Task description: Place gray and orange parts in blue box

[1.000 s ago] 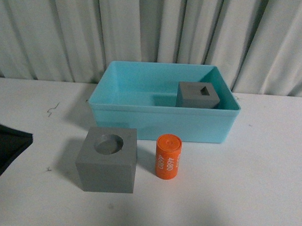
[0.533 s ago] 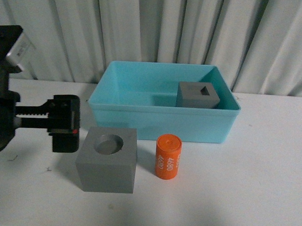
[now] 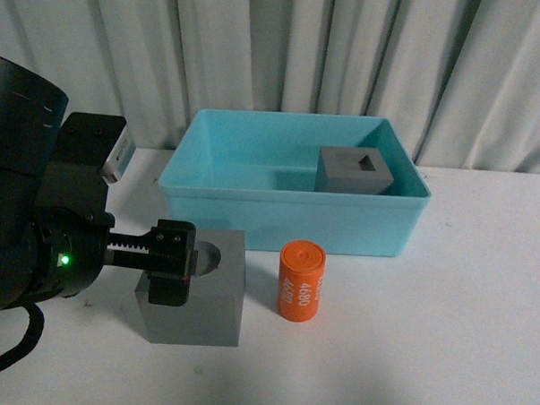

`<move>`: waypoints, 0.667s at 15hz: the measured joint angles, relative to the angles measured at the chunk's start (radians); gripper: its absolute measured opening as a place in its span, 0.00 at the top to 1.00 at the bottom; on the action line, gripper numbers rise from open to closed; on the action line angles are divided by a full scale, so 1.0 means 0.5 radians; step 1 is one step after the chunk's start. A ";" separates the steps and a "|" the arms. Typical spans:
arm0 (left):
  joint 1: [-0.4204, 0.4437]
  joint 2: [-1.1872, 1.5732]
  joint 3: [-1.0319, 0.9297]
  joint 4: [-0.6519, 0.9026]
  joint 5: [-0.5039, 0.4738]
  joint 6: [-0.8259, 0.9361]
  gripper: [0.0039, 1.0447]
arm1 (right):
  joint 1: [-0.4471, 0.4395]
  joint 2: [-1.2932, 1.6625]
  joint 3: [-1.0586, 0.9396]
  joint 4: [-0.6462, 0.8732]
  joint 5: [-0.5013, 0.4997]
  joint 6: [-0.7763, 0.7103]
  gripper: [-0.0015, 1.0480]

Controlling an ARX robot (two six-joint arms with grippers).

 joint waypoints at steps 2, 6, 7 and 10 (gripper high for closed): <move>-0.011 0.071 0.060 0.011 -0.005 0.018 0.06 | 0.000 0.000 0.000 0.000 0.000 0.000 0.06; -0.069 0.160 0.138 0.031 -0.006 0.031 0.06 | 0.000 0.000 0.000 -0.001 0.000 0.000 0.06; -0.079 0.183 0.139 0.031 -0.006 0.031 0.06 | 0.000 0.000 0.000 0.000 0.000 0.000 0.06; -0.086 0.214 0.140 0.060 -0.009 0.031 0.06 | 0.000 0.000 0.000 0.000 0.000 0.000 0.06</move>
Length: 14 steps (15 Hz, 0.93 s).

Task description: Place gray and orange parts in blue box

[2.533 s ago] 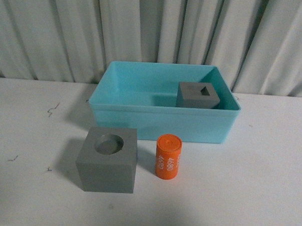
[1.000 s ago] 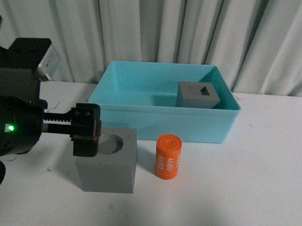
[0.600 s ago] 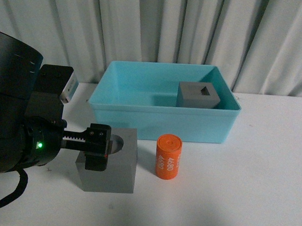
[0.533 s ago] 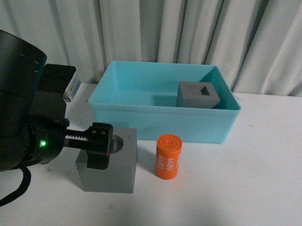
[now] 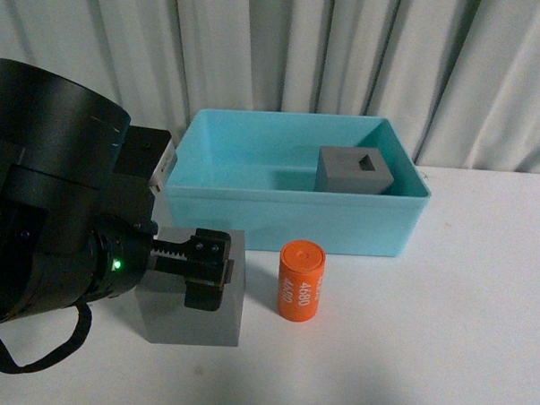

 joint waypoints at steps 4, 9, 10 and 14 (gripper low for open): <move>-0.002 0.031 0.021 0.012 -0.012 0.002 0.06 | 0.000 0.000 0.000 -0.001 0.000 0.000 0.06; -0.015 0.053 0.037 0.002 -0.004 0.012 0.68 | 0.000 0.000 0.000 -0.001 0.000 0.000 0.06; -0.014 0.030 0.032 -0.027 0.017 0.008 0.78 | 0.000 0.000 0.000 -0.001 0.000 0.000 0.06; 0.049 -0.133 -0.005 -0.253 0.079 -0.072 0.83 | 0.000 0.000 0.000 0.000 0.000 0.000 0.06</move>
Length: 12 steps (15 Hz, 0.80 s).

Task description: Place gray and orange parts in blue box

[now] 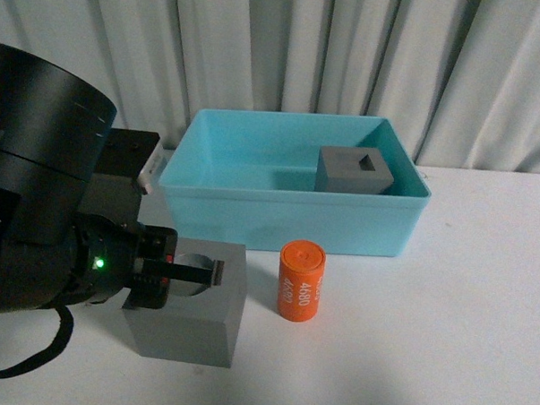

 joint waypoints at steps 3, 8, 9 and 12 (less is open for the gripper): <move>0.092 -0.172 0.001 -0.145 0.031 -0.069 0.84 | 0.000 0.000 0.000 -0.001 0.000 0.000 0.06; 0.178 -0.412 0.282 -0.451 0.108 -0.201 0.84 | 0.000 0.000 0.000 -0.001 0.000 0.000 0.06; 0.171 -0.441 0.373 -0.515 0.131 -0.240 0.84 | 0.000 0.000 0.000 0.000 0.000 0.000 0.06; 0.084 -0.381 0.807 -0.650 0.125 -0.333 0.84 | 0.000 0.000 0.000 0.000 0.000 0.000 0.06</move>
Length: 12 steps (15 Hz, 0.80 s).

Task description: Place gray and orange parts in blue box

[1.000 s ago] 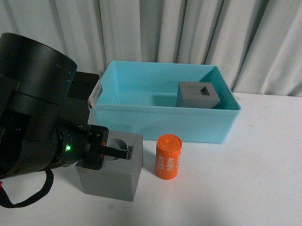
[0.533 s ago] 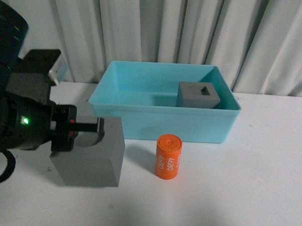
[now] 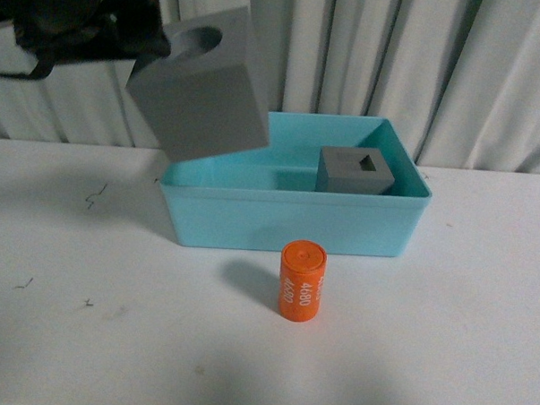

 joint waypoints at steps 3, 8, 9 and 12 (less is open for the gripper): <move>-0.090 0.307 0.365 -0.094 -0.082 0.000 0.84 | 0.000 0.000 0.000 0.000 0.000 0.000 0.06; -0.121 0.781 0.885 -0.169 -0.185 0.019 0.84 | 0.000 0.000 0.000 -0.001 0.000 0.000 0.06; -0.121 0.869 0.983 -0.195 -0.210 0.045 0.84 | 0.000 0.000 0.000 -0.001 0.000 0.000 0.06; -0.108 1.073 1.131 -0.205 -0.246 0.110 0.84 | 0.000 0.000 0.000 -0.001 0.000 0.000 0.06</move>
